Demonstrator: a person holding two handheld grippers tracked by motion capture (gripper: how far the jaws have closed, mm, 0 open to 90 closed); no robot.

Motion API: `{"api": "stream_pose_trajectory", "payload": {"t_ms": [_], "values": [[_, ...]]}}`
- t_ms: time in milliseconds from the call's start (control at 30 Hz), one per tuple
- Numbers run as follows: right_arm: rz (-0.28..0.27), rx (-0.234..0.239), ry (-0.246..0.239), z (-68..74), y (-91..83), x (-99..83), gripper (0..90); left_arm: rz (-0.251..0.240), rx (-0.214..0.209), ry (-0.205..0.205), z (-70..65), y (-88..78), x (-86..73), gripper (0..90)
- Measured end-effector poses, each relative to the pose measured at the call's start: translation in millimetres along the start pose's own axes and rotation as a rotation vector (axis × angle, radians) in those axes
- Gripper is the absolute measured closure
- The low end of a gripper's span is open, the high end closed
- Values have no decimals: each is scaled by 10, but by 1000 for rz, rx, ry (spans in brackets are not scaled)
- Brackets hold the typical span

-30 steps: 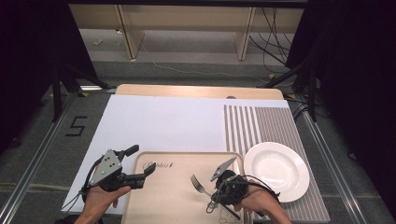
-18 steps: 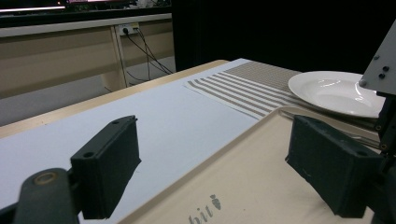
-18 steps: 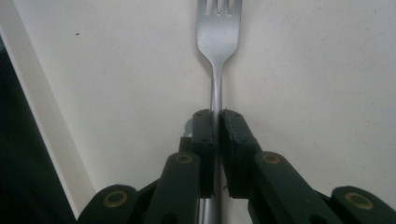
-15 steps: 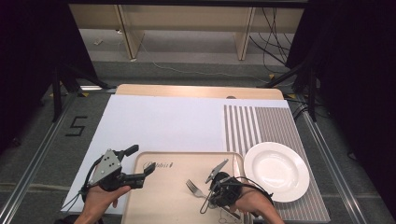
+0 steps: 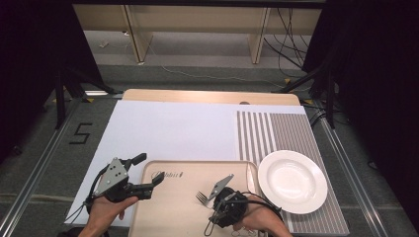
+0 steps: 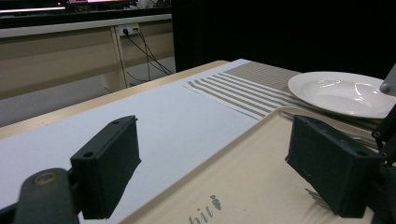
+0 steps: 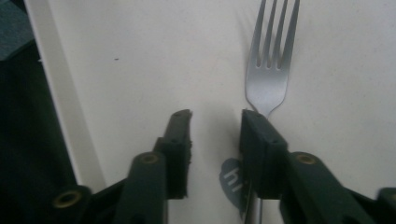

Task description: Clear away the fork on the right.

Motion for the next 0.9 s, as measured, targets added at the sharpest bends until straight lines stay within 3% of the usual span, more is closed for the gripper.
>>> {"api": "stream_pose_trajectory", "payload": {"t_ms": [267,467,600,900], "values": [[16,-86,-34,-26,55,4,900,3,1,0,0,5,-4,162],[32,-109,-38,-58,75,-10,900,3,2,0,1,6,-5,162],[35,-156,-36,-140,51,-28,900,2,3,1,0,5,-3,162],[32,-208,52,-446,-73,-178,900,1,0,-1,-7,4,-2,162]]}}
Point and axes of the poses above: each handheld gripper's, and its own axes: y roughly forward along the jaws, x roughly out of its top, z roughly to its left, the point moved 5 cm from there along y, roughly forward along the jaws, and after that the axes turned 1 degree about -y, right-handed, at the moved point
